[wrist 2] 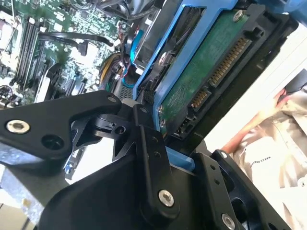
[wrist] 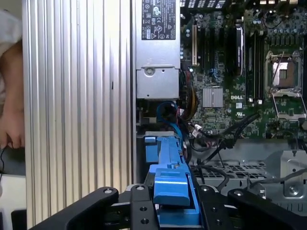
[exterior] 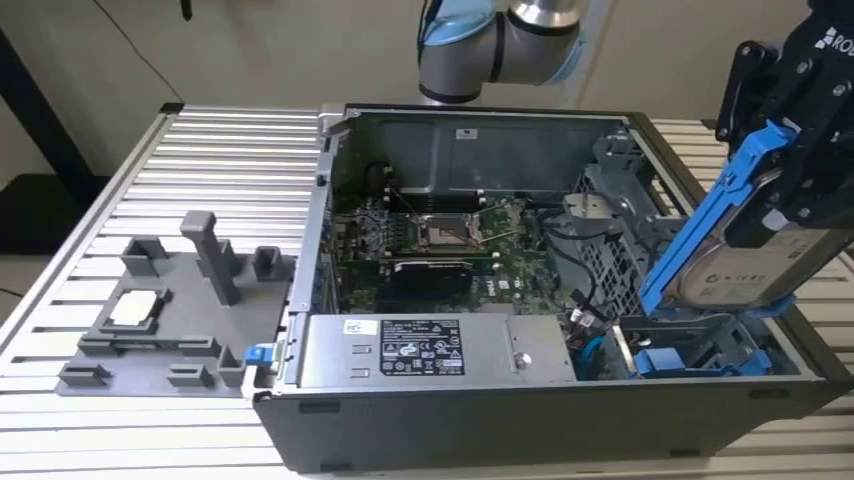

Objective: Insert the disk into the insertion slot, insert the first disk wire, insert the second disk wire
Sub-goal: 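Insert the disk into the insertion slot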

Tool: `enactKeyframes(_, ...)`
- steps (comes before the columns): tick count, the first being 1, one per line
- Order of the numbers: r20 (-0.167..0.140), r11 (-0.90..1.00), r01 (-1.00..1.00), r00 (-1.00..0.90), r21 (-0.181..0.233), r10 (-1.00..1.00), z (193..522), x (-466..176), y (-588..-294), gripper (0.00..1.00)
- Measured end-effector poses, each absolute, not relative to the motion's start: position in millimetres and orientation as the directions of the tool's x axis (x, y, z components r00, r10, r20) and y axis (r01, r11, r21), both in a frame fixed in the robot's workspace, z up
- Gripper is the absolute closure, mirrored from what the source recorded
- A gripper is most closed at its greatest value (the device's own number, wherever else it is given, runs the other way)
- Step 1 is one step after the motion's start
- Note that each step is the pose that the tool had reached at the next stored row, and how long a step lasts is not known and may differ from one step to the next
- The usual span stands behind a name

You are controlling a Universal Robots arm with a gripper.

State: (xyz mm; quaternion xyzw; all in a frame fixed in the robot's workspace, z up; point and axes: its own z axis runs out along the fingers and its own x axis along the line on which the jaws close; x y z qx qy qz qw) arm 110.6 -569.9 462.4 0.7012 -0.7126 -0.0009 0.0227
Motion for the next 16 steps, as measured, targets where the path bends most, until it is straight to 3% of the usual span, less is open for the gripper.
enactKeyframes(16,0.031,0.015,-1.0,-0.014,0.026,-0.999,436,111,-570,0.67)
